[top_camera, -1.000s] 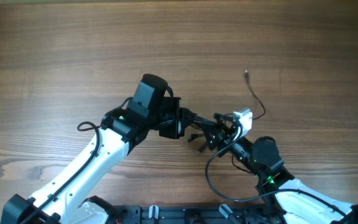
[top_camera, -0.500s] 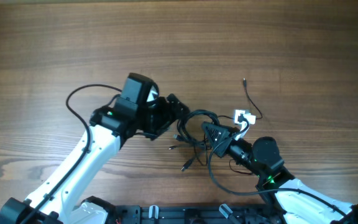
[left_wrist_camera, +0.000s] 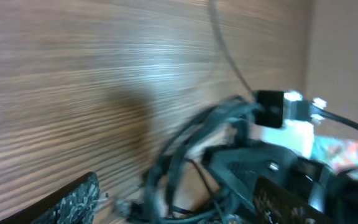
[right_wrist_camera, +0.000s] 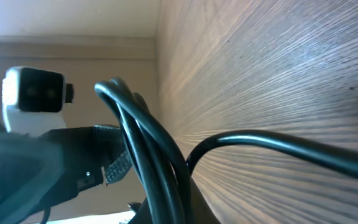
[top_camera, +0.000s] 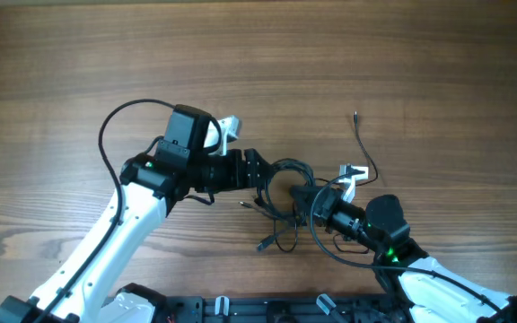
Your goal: Untangle cables
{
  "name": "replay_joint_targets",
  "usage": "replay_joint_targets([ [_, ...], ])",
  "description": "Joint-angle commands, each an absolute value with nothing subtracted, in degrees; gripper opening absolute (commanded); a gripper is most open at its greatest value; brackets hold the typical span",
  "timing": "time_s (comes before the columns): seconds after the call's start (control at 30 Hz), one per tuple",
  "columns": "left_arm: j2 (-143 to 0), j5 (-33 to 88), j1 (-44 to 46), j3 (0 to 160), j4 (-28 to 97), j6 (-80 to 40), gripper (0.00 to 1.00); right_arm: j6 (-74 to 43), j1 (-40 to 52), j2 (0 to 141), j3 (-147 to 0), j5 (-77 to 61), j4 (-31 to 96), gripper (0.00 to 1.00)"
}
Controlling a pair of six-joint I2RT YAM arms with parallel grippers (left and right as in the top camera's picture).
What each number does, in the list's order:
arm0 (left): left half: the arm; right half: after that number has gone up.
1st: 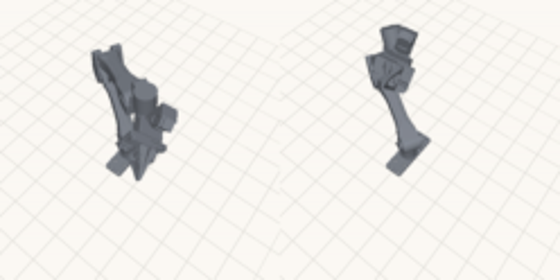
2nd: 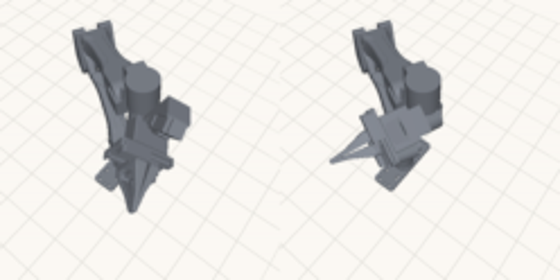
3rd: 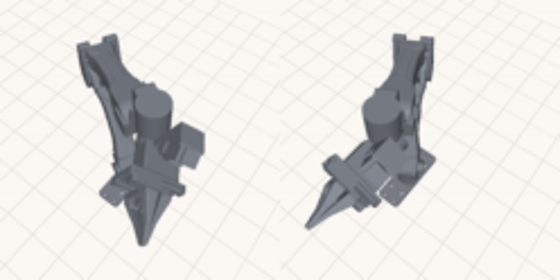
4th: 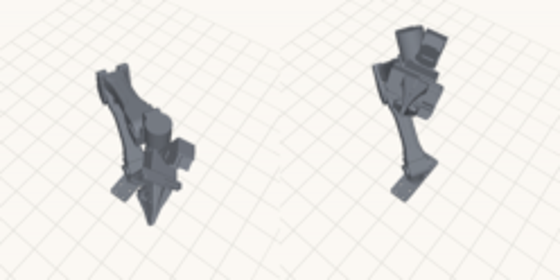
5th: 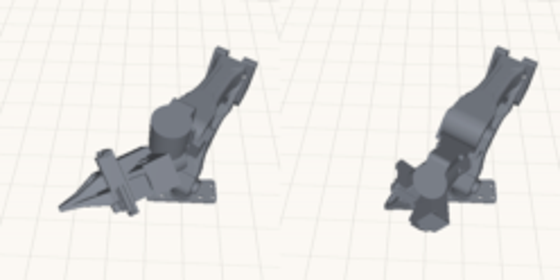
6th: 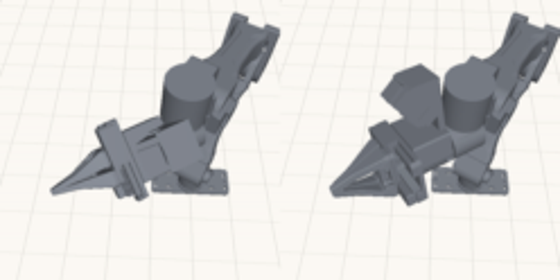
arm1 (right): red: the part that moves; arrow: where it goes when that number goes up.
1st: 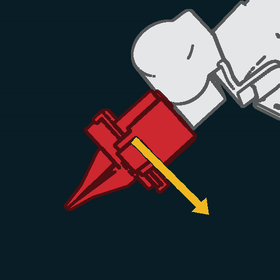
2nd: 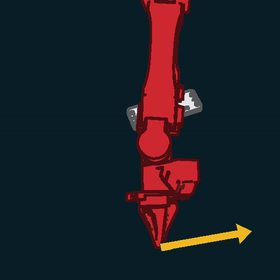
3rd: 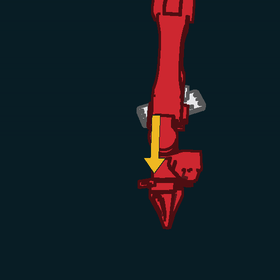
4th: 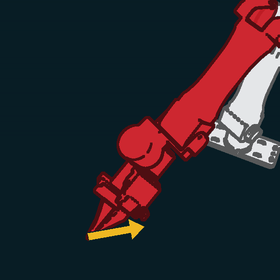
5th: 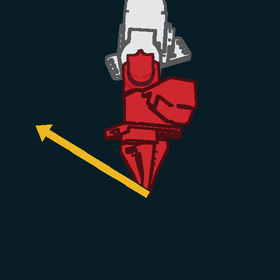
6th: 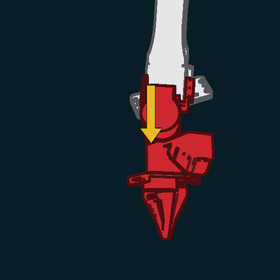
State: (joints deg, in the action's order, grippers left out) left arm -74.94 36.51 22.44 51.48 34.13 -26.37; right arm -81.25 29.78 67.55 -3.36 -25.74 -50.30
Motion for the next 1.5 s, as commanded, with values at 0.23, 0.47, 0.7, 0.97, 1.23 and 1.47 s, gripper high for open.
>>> replay_joint_targets([
  [0.23,-77.0,41.2,22.4,51.6,34.1,-13.7,0.53,-83.1,29.5,67.7,-3.4,-35.8,-59.7,0.04],
  [0.47,-78.0,43.2,22.4,51.6,32.3,-13.7,0.04,-82.2,29.5,67.7,-3.4,-35.4,-59.6,0.23],
  [0.7,-77.1,31.6,12.1,51.7,30.9,-18.7,0.04,-61.6,29.5,67.7,-3.4,-27.4,-56.1,1.0],
  [0.97,-72.0,40.5,-3.7,51.7,31.1,-19.7,0.04,-44.9,21.5,67.6,-14.9,-33.1,-38.9,1.0],
  [1.23,-71.9,41.9,-3.2,51.7,34.6,-20.1,0.04,-29.2,21.6,67.6,-37.0,-34.7,-6.0,1.0],
  [1.47,-71.9,49.7,-2.9,51.7,34.5,-22.0,0.04,-24.5,26.2,69.9,-37.9,-39.2,-9.6,0.63],
])
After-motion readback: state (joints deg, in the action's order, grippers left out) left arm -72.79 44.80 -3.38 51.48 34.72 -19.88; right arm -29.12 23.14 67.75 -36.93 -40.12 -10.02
